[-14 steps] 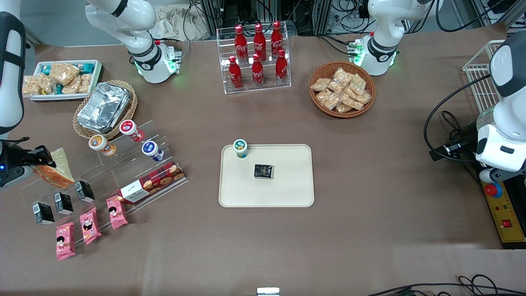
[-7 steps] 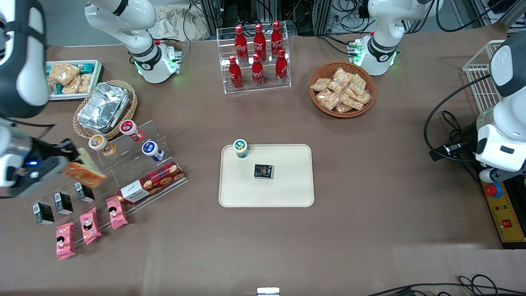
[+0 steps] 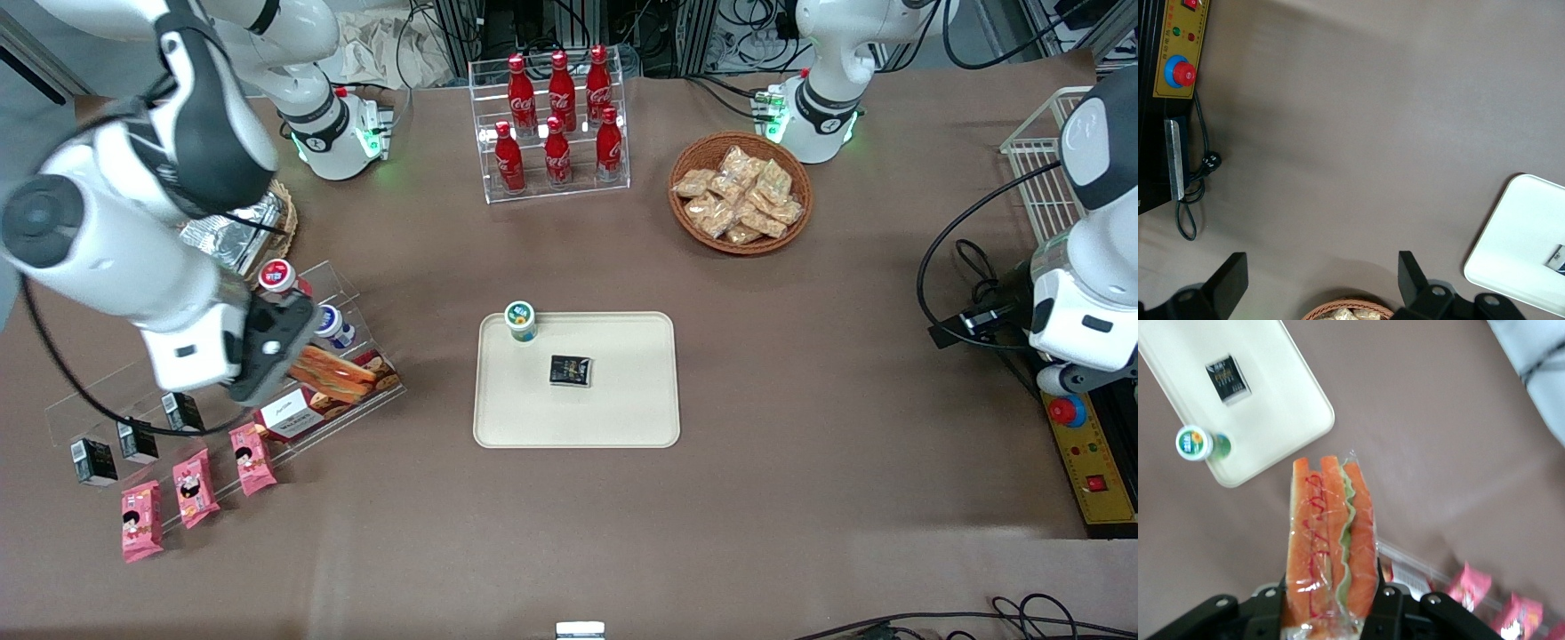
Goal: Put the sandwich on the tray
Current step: 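Carry the held sandwich over the cream tray with the right gripper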
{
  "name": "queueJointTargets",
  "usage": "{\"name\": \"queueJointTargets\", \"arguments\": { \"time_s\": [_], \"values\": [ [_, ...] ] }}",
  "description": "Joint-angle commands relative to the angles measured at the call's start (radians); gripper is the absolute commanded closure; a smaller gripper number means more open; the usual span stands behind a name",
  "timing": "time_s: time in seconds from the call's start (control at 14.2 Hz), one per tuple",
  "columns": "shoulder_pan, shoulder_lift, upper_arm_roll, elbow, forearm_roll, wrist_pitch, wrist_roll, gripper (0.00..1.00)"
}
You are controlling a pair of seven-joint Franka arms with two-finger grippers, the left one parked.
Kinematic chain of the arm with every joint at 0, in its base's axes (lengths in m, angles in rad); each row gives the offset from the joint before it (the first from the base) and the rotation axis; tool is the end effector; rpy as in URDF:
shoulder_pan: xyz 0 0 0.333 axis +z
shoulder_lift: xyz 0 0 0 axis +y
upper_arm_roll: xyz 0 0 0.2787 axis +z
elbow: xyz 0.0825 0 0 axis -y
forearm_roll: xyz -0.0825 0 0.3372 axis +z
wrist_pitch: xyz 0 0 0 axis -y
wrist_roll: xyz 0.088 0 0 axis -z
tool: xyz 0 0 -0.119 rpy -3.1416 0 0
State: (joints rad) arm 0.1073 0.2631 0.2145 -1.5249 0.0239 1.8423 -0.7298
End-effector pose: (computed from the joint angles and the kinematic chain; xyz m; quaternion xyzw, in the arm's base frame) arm 0.5654 0.1779 0.4778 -0.8675 -0.4950 -0.0374 0.0323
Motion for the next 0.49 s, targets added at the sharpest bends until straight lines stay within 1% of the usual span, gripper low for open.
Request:
{"name": "queueJointTargets", "arguments": {
  "time_s": [0.0, 0.21, 0.42],
  "values": [
    [0.101, 0.06, -0.003, 0.023, -0.019, 0.092, 0.027, 0.58],
    [0.199, 0.132, -0.003, 0.025, -0.064, 0.201, 0.072, 0.59],
    [0.25, 0.2, -0.001, 0.023, -0.065, 0.291, 0.073, 0.59]
  ]
}}
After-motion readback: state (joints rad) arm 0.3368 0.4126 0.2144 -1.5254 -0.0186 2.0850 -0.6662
